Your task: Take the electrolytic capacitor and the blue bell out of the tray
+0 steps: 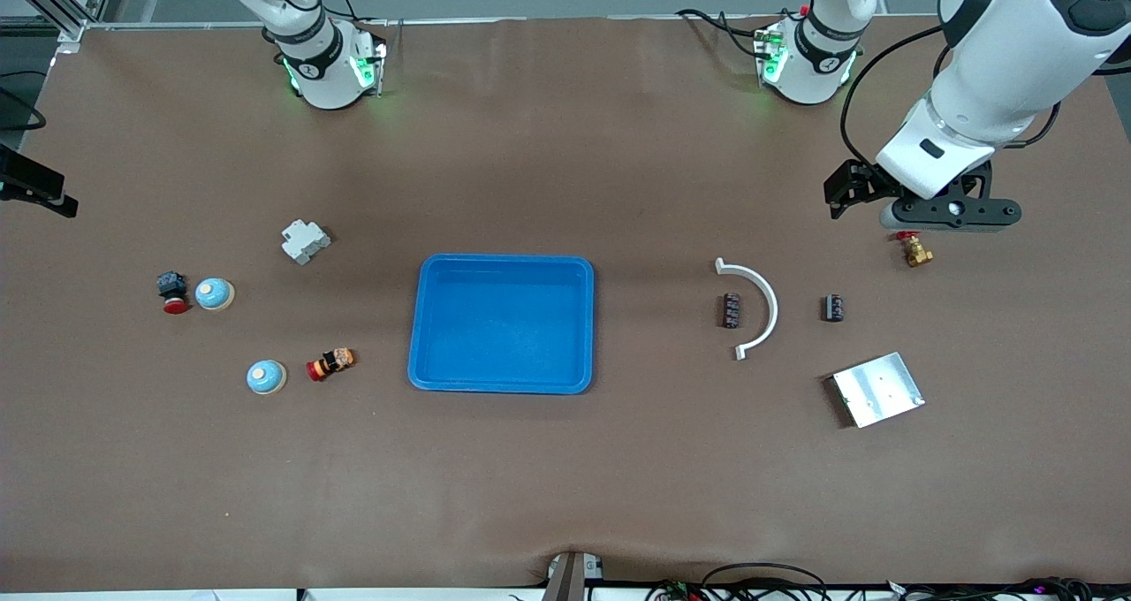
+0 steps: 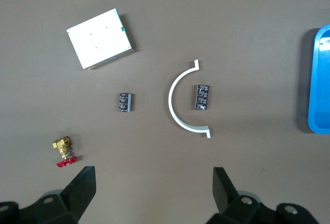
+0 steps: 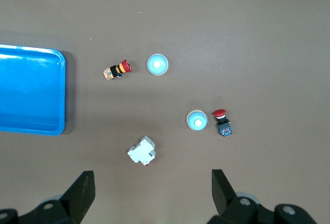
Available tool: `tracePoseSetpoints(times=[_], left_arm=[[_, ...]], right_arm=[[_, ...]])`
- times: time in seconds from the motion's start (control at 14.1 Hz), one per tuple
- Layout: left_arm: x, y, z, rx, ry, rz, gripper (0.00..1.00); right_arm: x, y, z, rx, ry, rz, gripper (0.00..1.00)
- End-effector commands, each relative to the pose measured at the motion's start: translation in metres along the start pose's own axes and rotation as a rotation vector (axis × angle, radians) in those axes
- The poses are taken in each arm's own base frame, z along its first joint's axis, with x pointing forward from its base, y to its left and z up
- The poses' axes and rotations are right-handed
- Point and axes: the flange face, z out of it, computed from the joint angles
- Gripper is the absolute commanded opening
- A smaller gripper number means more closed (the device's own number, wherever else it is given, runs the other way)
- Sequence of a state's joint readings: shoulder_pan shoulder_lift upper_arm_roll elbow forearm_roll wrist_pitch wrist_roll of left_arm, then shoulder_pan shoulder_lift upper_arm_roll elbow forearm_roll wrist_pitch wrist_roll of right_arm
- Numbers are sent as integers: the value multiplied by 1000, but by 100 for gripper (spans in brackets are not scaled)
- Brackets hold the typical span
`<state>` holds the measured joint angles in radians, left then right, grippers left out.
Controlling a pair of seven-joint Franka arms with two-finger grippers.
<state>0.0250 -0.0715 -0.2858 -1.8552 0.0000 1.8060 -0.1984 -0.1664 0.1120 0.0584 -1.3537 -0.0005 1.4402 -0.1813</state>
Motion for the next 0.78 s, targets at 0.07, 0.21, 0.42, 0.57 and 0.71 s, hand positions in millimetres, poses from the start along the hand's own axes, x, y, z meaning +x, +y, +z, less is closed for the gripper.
tracePoseSetpoints(times=[0.07,0.21,0.42,0.57,0.71], left_arm=[[-12,3,8,-17,4,-6,100],[-12,9,18,-30,-13,-7,100],[-10,6,24,-32,0,-13,100],[-12,6,27,-32,4,-15,100],[-12,7,28,-34,15,-18,100]], right_arm=[[-2,-8,-5,-19,10,-18,100],[-1,-9,-5,-19,10,-20,100],[-4,-12,-5,-9,-1,-24,100],[-5,-14,-5,-8,-7,-27,100],[-5,-14,-4,-9,-10,-27,100]])
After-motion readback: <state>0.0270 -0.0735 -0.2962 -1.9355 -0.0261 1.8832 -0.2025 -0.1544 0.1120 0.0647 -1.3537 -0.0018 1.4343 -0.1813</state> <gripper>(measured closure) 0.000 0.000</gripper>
